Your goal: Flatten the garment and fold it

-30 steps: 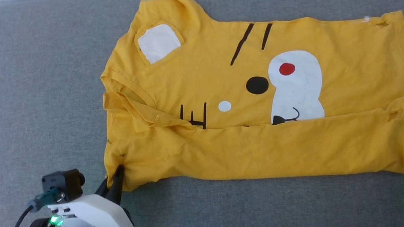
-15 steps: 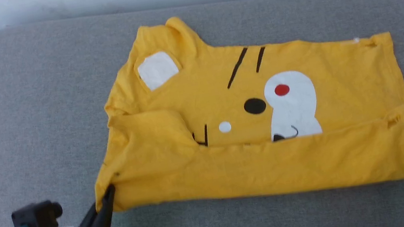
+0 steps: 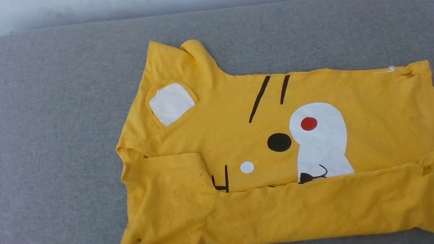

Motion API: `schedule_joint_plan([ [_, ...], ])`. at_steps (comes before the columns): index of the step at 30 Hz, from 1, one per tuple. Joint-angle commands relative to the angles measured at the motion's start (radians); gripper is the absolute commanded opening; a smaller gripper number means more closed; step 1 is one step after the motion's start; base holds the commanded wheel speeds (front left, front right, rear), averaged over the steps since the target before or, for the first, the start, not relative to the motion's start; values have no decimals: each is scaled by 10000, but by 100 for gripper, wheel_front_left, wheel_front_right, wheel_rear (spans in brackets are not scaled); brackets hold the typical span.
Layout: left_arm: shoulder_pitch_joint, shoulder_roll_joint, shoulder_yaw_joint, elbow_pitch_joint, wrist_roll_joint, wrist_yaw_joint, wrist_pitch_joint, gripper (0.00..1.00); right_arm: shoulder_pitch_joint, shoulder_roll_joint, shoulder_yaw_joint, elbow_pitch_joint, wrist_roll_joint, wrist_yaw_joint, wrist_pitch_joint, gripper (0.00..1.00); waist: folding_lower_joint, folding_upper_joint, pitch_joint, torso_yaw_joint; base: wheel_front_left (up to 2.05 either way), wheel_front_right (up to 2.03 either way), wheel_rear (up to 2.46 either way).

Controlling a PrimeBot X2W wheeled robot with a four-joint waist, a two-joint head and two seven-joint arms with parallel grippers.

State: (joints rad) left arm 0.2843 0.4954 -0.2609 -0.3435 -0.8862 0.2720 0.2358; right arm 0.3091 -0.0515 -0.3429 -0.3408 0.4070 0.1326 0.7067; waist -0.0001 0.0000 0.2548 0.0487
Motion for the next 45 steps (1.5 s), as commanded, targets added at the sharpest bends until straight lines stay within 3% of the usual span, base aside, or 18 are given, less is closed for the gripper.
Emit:
schedule_joint_plan([
  [1, -47, -103, -37, 131, -69, -83, -75, 0, 57, 13, 46, 127, 51, -19, -96, 0, 1, 0, -17, 21, 0, 0, 0],
  [3, -194, -201, -145, 509, -41, -153, -119, 0, 45, 13, 137, 416, 159, -19, -250, 0, 1, 0, -50, 55, 0, 0, 0],
  [4, -283, -305, -164, 685, -70, -182, -180, 15, 7, 13, 123, 582, 217, -19, -393, 0, 1, 0, -68, 71, 0, 0, 0],
  [5, -371, -402, -181, 858, -101, -210, -233, 45, -5, 13, 187, 706, 129, -19, -482, 0, 1, 0, -89, 88, 0, 0, 0],
  [6, -438, -444, -240, 1050, -95, -242, -230, 95, -31, 13, 269, 812, 95, -19, -582, 0, 1, 0, -111, 89, 0, 0, 0],
  [7, -495, -497, -289, 1221, -106, -272, -231, 100, -81, 13, 281, 929, 138, -19, -726, 30, 1, 0, -132, 80, 0, 0, 0],
  [8, -561, -597, -281, 1353, -156, -302, -301, 100, -109, 13, 318, 1022, 117, -19, -818, 93, 1, 0, -153, 75, 0, 0, 0],
  [9, -613, -673, -253, 1479, -173, -308, -390, 100, -143, 13, 337, 1088, 114, -19, -916, 100, 1, 0, -180, 64, 0, 0, 0],
  [15, -581, -887, 244, 1459, -343, -428, -1131, 100, -444, 13, 14, 941, 13, -19, -1755, 100, 1, 0, -328, -35, 0, 0, 0],
  [18, -602, -717, 801, 860, -163, -360, -1703, 100, -776, 13, -461, 557, -235, -19, -2461, 100, 1, 0, -294, -79, 0, 0, 0],
  [23, -1662, -60, 1489, -22, 882, -134, -2437, 100, -1633, 13, -605, -101, -935, -19, -3869, 100, 1, 0, 207, -113, 0, 0, 0],
  [28, -4247, 873, 1182, 83, 2428, -87, -2181, 100, -2439, 13, -36, -271, -1253, -19, -4717, 100, 1, 0, 1047, -186, 0, 0, 0],
  [31, -6220, 1187, 579, 567, 2825, -603, -1518, 100, -2776, 13, 200, -270, -1434, -19, -4930, 100, 1, 0, 1575, -174, 0, 0, 0],
  [37, -10011, 1470, -607, 2283, 2966, -2065, 398, 100, -3233, 13, 484, -283, -1662, -19, -5013, 100, 1, 0, 2497, -277, 0, 0, 0],
  [38, -10011, 1470, -607, 2283, 2966, -2065, 398, 100, -3233, 13, 484, -283, -1662, -19, -5013, 100, 1, 0, 2497, -277, 0, 0, 0],
  [45, -12275, 1178, -1549, 4174, 2629, -3172, 2222, 100, -3500, 13, 766, -172, -1690, -19, -4970, 100, 1, 0, 3155, -598, 0, 0, 0],
])
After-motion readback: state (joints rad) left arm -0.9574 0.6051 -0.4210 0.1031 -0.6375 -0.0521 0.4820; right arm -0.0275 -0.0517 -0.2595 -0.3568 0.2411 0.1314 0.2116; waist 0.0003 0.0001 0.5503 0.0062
